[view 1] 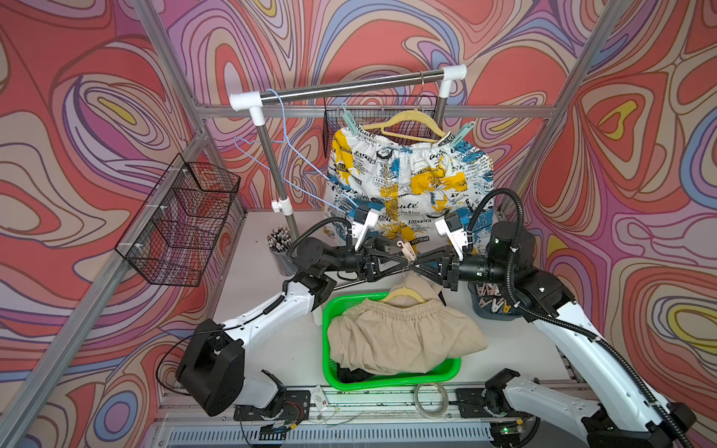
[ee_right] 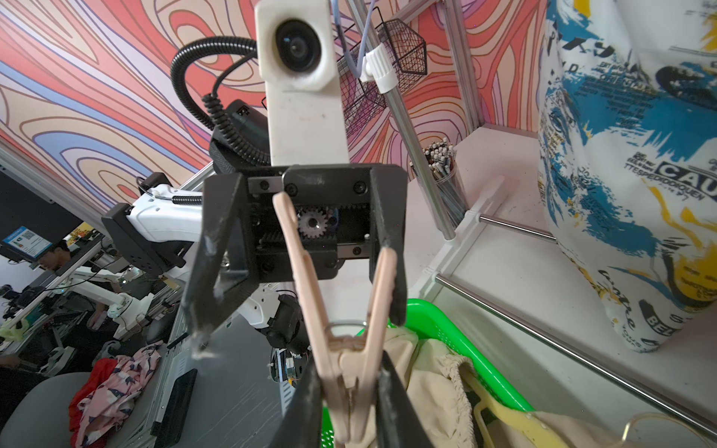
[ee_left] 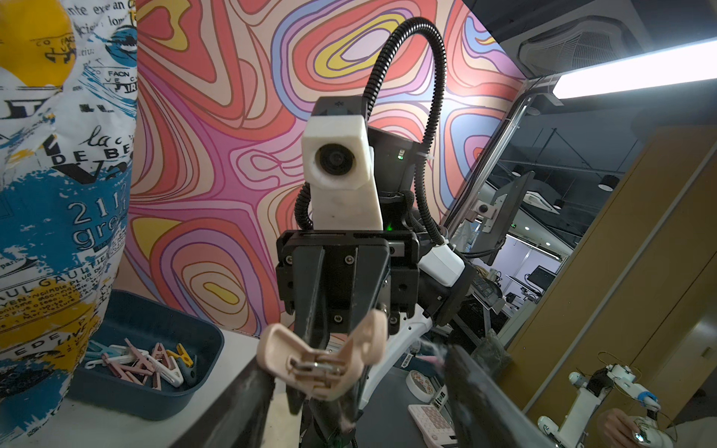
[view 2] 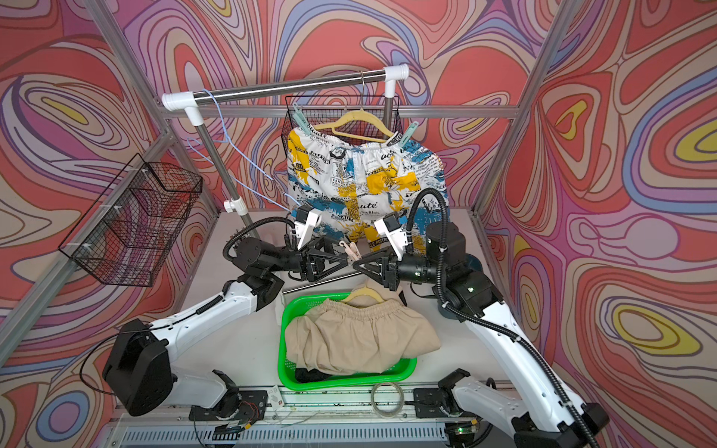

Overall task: Remove the clothespins securing shorts to the hanger
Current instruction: Place the clothespin in the storage box.

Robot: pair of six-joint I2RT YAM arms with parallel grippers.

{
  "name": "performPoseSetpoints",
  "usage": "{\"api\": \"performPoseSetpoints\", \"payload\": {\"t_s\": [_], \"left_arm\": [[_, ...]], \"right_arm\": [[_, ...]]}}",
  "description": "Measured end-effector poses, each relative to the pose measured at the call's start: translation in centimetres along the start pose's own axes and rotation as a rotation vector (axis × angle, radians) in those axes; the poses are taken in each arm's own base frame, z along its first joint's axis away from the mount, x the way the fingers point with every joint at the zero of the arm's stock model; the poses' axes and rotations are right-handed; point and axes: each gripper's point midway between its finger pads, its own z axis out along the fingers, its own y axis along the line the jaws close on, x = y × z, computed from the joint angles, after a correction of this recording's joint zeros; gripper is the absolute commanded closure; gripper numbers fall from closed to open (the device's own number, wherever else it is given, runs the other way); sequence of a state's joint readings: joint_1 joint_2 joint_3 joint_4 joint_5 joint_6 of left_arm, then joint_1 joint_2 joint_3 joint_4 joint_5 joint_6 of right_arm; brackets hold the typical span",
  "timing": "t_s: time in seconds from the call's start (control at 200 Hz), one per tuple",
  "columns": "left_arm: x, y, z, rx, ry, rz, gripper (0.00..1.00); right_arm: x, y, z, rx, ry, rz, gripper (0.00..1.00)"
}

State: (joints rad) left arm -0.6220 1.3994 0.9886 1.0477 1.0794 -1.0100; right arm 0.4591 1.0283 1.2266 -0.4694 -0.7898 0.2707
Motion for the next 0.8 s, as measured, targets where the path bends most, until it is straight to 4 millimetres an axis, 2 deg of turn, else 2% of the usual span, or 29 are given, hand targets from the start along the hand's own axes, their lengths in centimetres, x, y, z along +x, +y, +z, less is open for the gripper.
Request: {"api": "performPoseSetpoints", "payload": {"t_s": [0.215,0.391,0.531,0.691,0.801], "left_arm": [[-0.8,-2.1,-1.1,-0.011,-0.014,0.089,0.24],[-1.2,-1.2,-3.0,-0.075,-0.043,0.095,0.24],[-1.0,-0.9,-3.8,-0.109,-0.047,0.078,0.24],[-1.2,-2.3,-4.0,-0.106,-0.048,0.106,0.24],[-1.3,-3.3,-4.2,-0.101,-0.051,0.133,0.24]], "right_arm": [[-0.9,-0.9,-2.2,0.156,-0.057,-0.012,1.0],[-1.0,-2.7,-4.1,0.338,-0.072,0.0,1.0],[0.6,-6.1,-6.0,0.564,-0.044,0.055,1.0],[3.3,-10.9,-7.9,0.825,0.038,0.148,1.0],[6.0,-14.9,-9.5,0.982,0.096,0.237,1.0]]}}
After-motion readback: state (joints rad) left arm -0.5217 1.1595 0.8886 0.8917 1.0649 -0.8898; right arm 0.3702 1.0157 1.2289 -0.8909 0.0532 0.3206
